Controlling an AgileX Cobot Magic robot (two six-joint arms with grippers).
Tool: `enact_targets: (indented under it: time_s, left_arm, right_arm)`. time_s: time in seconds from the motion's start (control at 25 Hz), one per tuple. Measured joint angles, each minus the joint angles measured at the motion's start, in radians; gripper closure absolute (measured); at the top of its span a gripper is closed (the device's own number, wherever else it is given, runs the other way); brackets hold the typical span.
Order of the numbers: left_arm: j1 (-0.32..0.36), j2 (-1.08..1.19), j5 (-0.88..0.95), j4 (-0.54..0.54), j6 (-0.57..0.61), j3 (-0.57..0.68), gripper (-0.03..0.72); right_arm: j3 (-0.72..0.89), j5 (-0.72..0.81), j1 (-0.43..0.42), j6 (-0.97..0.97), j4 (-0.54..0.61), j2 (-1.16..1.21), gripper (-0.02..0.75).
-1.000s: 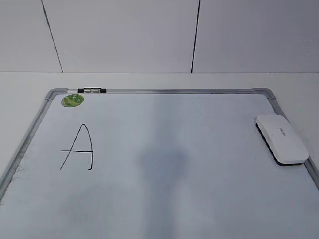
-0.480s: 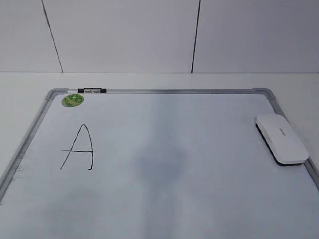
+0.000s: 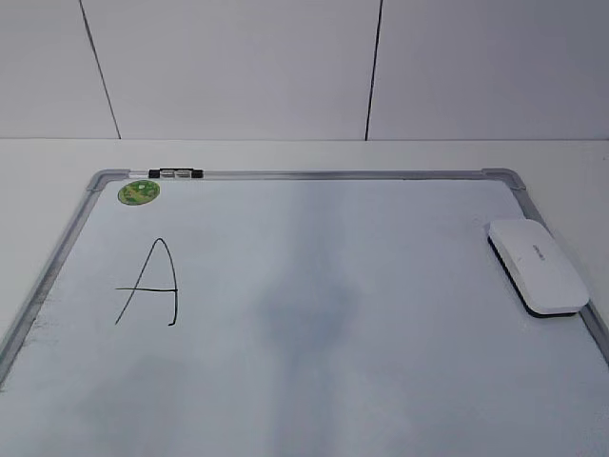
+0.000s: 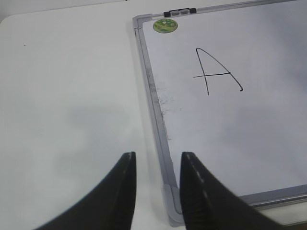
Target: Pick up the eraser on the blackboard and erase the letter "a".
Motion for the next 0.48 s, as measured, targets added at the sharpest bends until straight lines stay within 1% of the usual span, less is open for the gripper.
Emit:
enact_targets:
  time_s: [0.12, 0.48]
  left_arm:
    - [0.000, 0.000, -0.002, 0.000, 0.000, 0.000, 0.453]
    - [0.000, 0.000, -0.004, 0.000, 0.000, 0.000, 0.453]
  right_arm:
    - [0.020, -0.029, 0.000, 0.002, 0.002, -0.001, 0.146]
    - [0.027, -0.040, 0.000, 0.004, 0.004, -0.001, 0.146]
